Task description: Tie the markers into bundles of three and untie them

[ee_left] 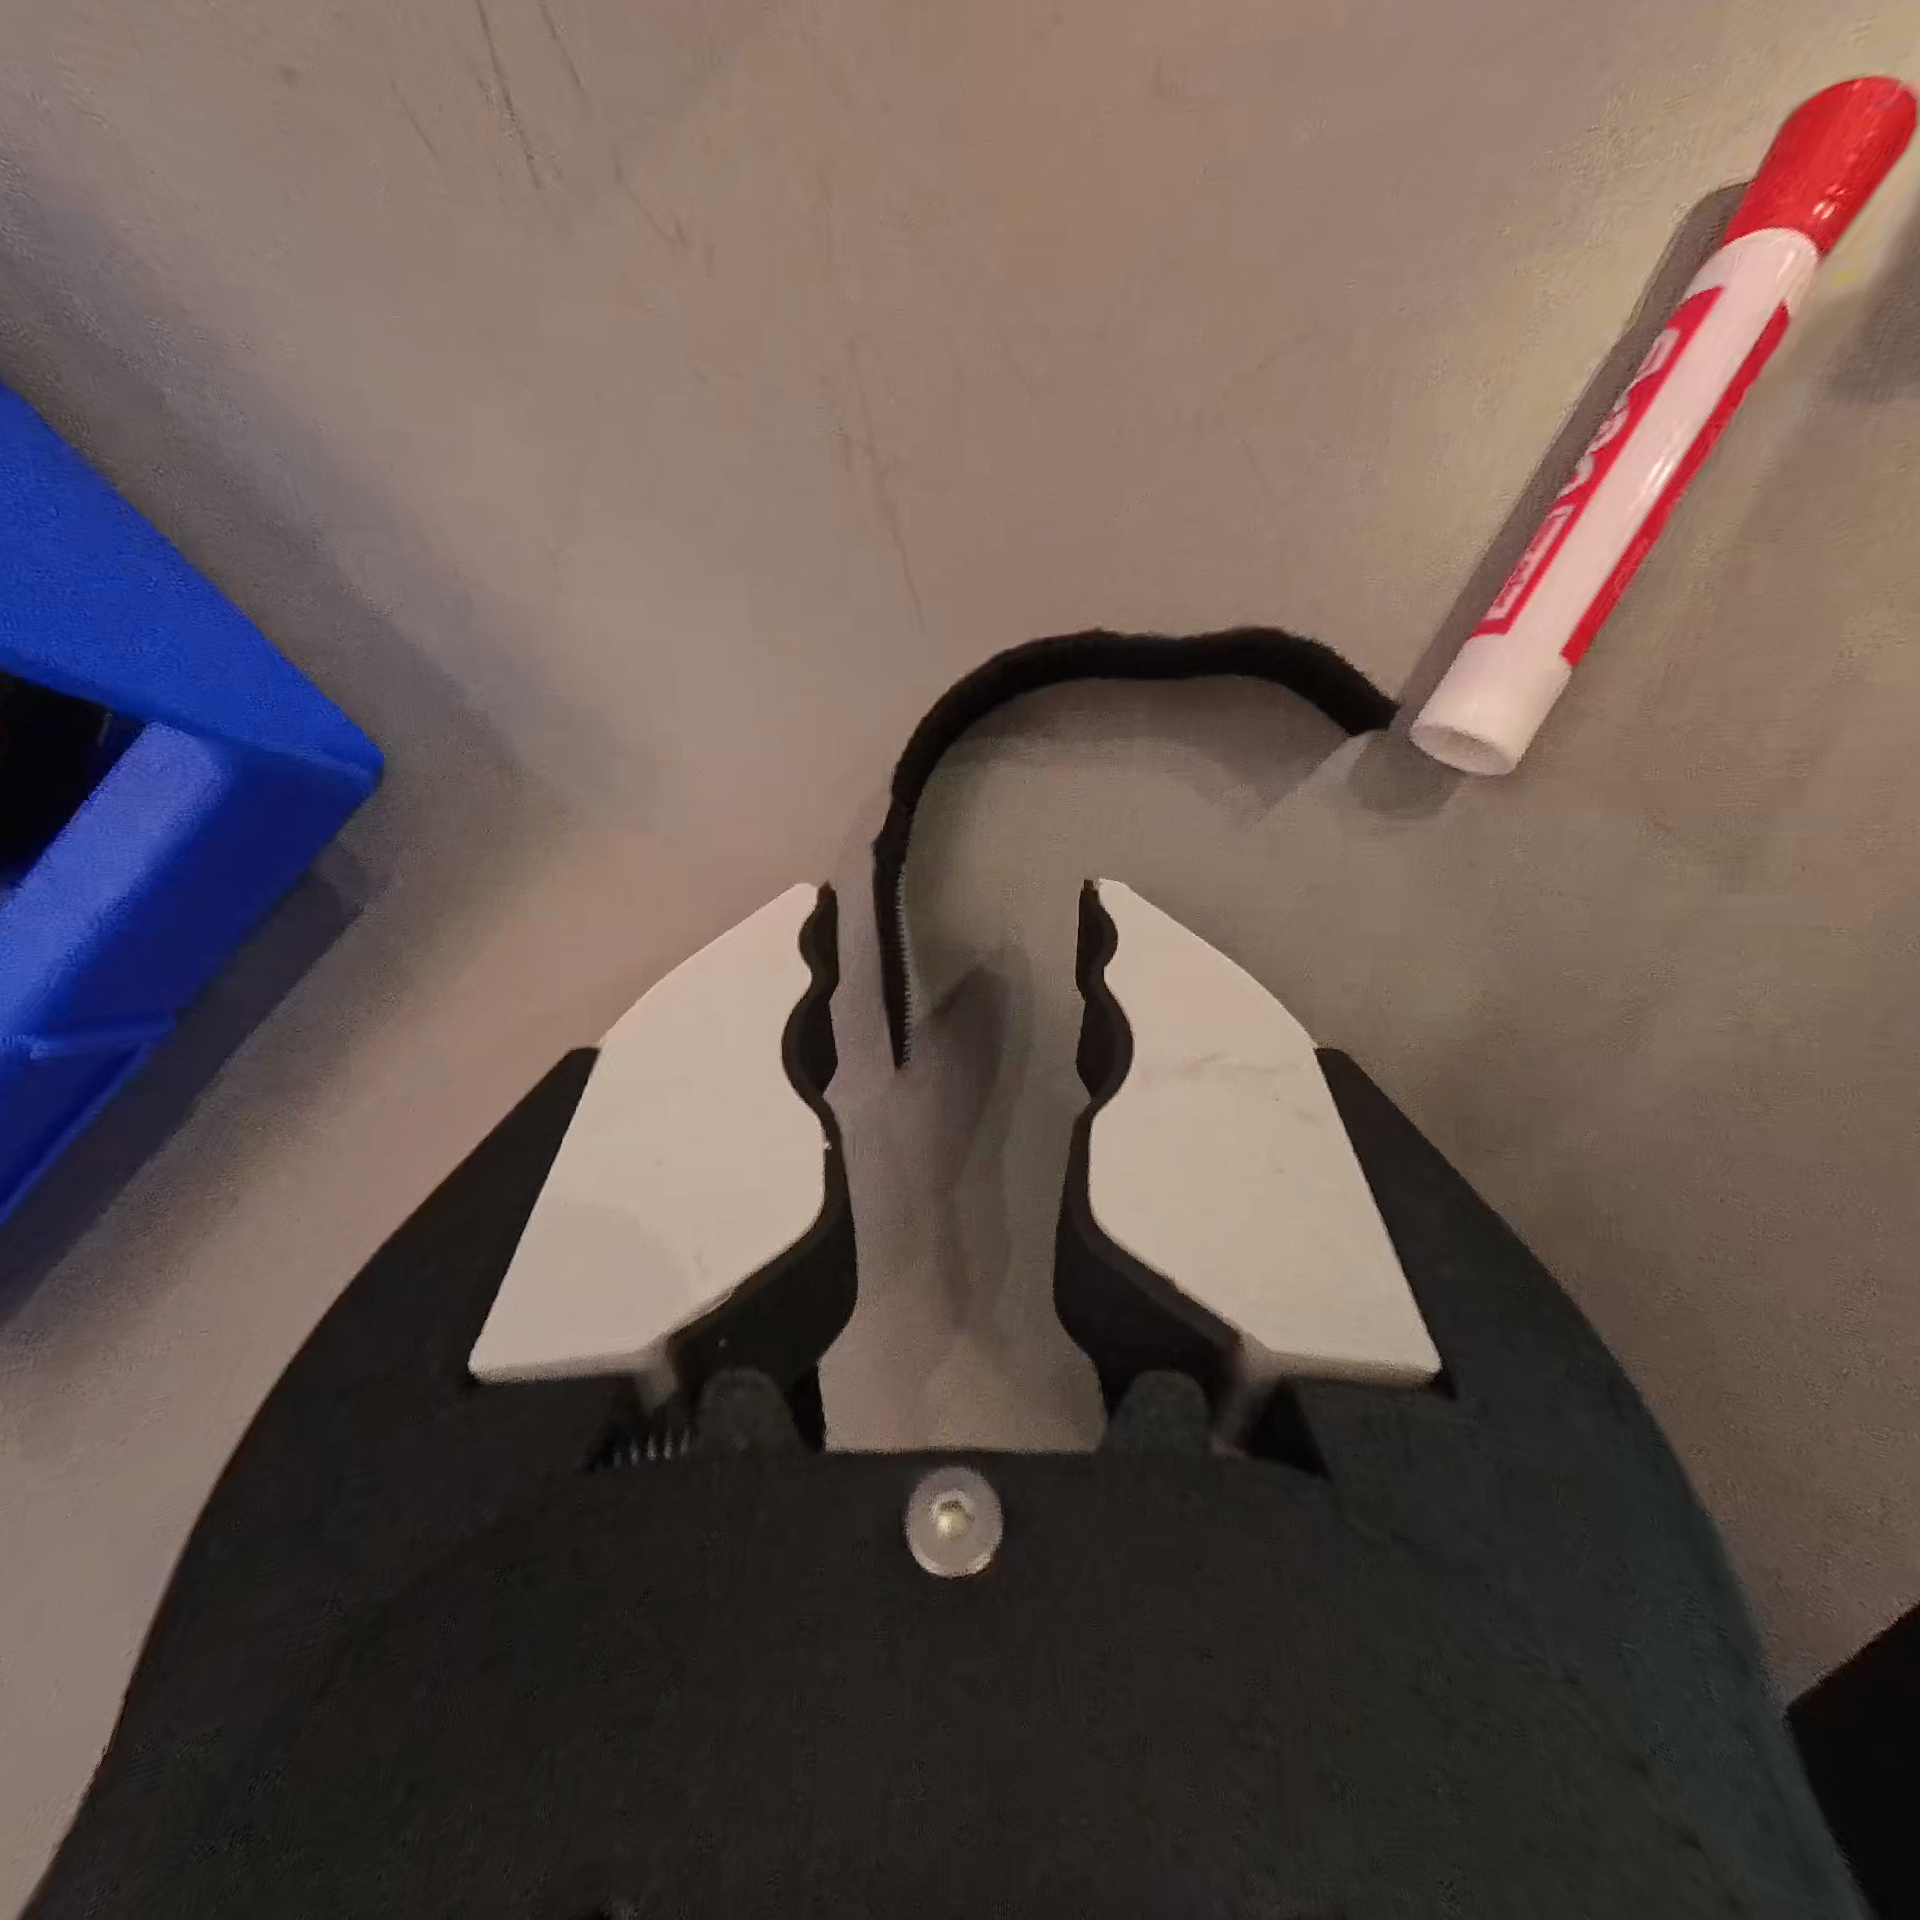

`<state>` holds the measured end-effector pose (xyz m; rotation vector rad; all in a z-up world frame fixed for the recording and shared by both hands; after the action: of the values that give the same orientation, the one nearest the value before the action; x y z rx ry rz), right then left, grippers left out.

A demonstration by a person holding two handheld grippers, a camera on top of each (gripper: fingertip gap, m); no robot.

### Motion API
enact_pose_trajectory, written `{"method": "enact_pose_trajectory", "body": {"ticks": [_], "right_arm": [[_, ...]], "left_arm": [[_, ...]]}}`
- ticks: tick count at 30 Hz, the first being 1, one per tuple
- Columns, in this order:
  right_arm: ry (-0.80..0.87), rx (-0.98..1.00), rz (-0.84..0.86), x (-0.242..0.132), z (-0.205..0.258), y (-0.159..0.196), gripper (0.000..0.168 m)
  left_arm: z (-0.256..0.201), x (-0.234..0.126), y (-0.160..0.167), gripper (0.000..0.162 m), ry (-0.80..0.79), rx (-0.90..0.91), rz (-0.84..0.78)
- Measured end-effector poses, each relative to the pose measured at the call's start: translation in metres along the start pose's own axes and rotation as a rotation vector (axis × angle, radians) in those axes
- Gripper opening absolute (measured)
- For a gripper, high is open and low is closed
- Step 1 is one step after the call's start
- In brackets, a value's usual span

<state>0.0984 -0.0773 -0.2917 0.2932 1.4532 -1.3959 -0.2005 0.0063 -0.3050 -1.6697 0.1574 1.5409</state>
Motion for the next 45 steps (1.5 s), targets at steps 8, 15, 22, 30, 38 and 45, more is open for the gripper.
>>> {"method": "enact_pose_trajectory", "body": {"ticks": [8, 15, 22, 30, 38, 45], "right_arm": [[0.203, -0.093, 0.139, 0.044, 0.012, -0.005, 0.018], [0.403, -0.089, 0.110, 0.039, -0.064, -0.028, 0.018], [0.472, -0.123, 0.082, 0.038, -0.108, -0.048, 0.021], [0.437, -0.120, -0.024, 0.040, -0.108, -0.048, 0.021], [0.423, -0.119, -0.055, 0.041, -0.106, -0.047, 0.018], [0.415, -0.118, -0.064, 0.041, -0.105, -0.047, 0.018]], "left_arm": [[-0.004, -0.009, 0.007, 0.040, -0.029, -0.027, -0.045], [0.020, -0.029, 0.015, 0.038, -0.113, -0.057, -0.079], [0.099, -0.061, 0.012, 0.038, -0.293, -0.143, -0.110], [0.211, -0.039, 0.010, 0.039, -0.350, -0.248, 0.134], [0.249, 0.013, 0.042, 0.033, -0.308, -0.315, 0.376], [0.254, 0.022, 0.052, 0.020, -0.305, -0.323, 0.440]]}}
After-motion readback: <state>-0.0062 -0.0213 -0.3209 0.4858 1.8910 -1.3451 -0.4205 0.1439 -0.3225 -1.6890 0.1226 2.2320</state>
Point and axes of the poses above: each gripper's, where its closed fingertips meet, x out along the fingers, y out of its underside, z = x × y across the jaws, the point moved 1 cm from there along -x, back along the fingers, and after that the axes turned 5 degrees about x, right-handed, at the moved point
